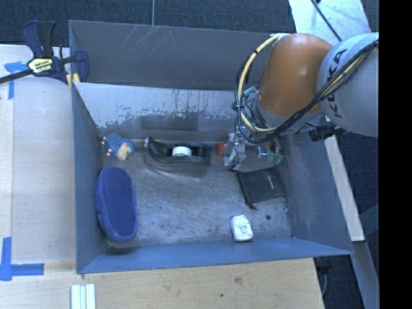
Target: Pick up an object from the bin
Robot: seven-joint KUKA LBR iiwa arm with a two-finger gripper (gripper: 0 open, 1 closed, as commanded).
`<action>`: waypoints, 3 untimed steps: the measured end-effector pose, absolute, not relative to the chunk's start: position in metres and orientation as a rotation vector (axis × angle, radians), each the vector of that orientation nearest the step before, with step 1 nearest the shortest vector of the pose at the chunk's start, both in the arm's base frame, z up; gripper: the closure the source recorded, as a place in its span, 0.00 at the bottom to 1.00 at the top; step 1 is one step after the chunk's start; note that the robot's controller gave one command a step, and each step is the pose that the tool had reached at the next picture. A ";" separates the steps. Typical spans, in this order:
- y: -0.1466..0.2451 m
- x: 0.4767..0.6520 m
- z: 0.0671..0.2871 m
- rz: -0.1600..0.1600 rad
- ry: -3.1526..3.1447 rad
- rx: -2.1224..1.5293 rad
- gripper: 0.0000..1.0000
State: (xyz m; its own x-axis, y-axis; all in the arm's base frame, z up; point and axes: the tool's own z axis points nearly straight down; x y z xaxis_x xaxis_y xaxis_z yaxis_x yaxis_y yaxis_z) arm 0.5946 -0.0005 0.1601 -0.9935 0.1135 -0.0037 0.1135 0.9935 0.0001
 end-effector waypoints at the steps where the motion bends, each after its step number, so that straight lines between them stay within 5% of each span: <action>1: 0.021 0.613 0.100 -0.009 3.137 0.080 1.00; 2: 0.018 0.611 0.218 -0.001 3.128 -0.022 1.00; 3: -0.065 0.587 0.137 -0.005 3.081 0.627 1.00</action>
Offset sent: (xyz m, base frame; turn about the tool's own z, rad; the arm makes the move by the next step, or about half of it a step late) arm 0.0166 0.0242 -0.0586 -0.0639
